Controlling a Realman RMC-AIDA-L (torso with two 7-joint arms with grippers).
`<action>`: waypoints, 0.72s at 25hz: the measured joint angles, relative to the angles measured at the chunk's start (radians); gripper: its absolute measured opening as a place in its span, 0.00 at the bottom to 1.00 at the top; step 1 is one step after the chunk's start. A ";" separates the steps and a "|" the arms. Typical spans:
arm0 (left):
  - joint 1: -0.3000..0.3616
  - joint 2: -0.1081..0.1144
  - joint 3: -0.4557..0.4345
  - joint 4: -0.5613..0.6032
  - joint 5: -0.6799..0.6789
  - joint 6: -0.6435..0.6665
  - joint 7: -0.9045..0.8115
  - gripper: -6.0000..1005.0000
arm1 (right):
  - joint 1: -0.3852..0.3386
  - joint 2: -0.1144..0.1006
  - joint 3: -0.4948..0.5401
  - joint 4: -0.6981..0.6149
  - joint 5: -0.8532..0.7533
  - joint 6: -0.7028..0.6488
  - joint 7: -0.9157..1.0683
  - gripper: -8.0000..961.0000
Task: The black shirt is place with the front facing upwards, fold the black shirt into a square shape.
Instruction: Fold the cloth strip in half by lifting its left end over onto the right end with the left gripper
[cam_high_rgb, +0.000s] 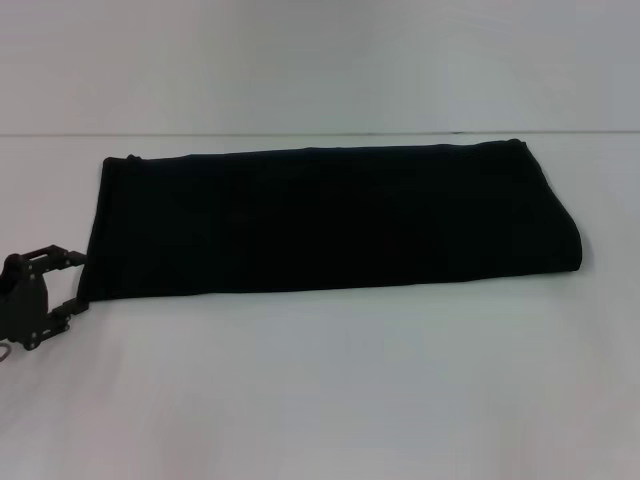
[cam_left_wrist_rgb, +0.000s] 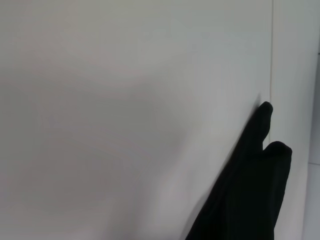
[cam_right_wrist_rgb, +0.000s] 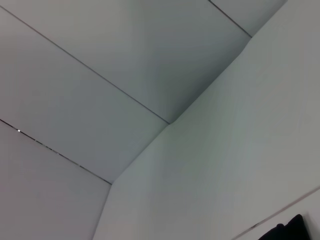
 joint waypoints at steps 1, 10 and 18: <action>-0.002 0.000 0.000 0.000 0.004 -0.001 -0.001 0.63 | 0.000 0.000 0.000 0.000 0.000 0.001 0.000 0.78; -0.005 0.000 -0.001 0.000 0.011 0.007 -0.002 0.63 | -0.001 0.000 0.000 0.000 0.000 0.009 0.000 0.78; -0.002 0.001 0.000 -0.001 0.013 0.019 -0.003 0.63 | 0.004 0.000 0.000 0.000 0.000 0.016 0.000 0.78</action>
